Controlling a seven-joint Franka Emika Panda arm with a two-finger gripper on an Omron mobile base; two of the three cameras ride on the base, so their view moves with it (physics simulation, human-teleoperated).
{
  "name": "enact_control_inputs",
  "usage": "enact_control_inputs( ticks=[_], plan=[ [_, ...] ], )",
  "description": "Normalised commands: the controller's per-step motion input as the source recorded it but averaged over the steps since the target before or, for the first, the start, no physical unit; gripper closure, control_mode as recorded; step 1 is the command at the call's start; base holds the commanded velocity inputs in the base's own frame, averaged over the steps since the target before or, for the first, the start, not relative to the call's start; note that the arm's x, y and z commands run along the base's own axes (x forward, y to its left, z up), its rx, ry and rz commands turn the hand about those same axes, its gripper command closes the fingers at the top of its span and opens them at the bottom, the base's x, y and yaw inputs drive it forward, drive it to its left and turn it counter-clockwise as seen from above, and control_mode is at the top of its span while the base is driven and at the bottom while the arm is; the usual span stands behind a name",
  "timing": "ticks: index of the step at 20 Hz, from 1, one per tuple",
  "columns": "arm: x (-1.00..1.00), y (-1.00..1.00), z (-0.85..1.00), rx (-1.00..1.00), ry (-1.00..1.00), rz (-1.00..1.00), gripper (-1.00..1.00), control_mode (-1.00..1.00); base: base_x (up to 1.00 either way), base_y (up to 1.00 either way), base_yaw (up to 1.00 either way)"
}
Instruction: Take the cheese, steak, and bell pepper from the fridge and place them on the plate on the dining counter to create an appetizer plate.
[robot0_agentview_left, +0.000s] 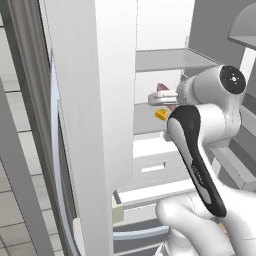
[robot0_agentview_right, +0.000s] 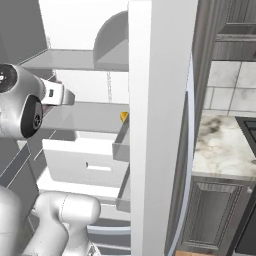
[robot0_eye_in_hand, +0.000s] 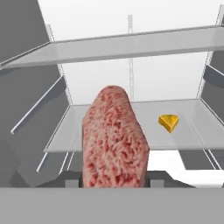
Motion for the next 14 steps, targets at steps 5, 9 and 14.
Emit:
enact_control_inputs(
  ticks=[5,9,14],
  plan=[
    [-0.6,-0.05,0.06,0.0,0.0,0.0,1.0,-1.0,0.0,0.0,0.0],
    [-0.3,-0.02,0.0,0.0,0.0,0.0,1.0,1.0,-0.35,-0.01,0.0],
    [0.0,0.0,0.0,0.0,0.0,0.0,1.0,1.0,-0.81,0.0,0.0]
  ],
)
